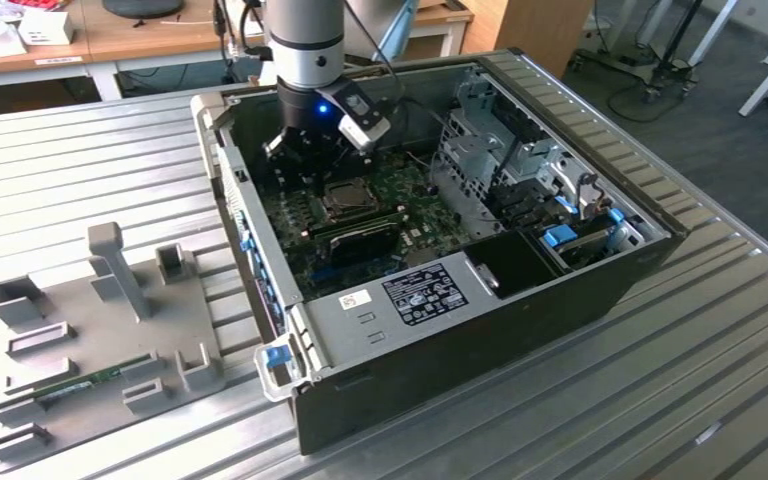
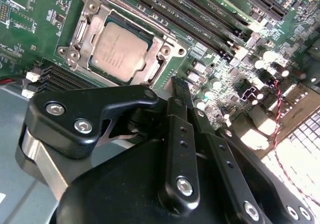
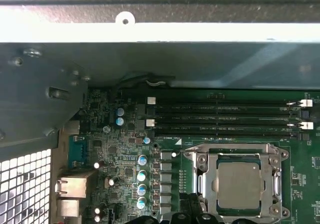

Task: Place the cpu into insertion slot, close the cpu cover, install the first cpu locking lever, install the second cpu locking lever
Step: 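Install the first cpu locking lever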

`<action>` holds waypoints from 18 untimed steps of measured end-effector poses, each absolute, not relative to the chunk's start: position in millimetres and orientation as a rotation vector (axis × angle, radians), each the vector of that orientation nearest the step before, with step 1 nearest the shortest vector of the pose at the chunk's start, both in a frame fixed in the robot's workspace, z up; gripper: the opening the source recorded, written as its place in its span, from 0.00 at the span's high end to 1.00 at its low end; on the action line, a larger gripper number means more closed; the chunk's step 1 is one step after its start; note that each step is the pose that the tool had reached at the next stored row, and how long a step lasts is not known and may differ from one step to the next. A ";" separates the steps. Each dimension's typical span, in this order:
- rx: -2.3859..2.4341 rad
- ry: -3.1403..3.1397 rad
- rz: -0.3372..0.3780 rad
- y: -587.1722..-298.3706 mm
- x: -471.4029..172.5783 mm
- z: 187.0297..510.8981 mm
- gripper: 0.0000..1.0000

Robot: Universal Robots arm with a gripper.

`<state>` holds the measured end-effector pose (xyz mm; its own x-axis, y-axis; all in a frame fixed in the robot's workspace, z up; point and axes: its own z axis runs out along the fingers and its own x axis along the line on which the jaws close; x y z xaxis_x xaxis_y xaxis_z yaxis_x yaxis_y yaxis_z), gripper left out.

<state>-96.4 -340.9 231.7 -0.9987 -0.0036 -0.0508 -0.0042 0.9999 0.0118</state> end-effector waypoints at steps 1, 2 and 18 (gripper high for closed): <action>-0.006 3.091 0.018 -340.9 -96.3 232.3 0.90; -0.006 3.091 0.018 -340.9 -96.3 232.5 0.90; -0.006 3.091 0.018 -340.9 -97.3 233.1 0.90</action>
<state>-97.3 -340.9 233.1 -0.9987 -0.0036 -0.0508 -0.0042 0.9999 0.0118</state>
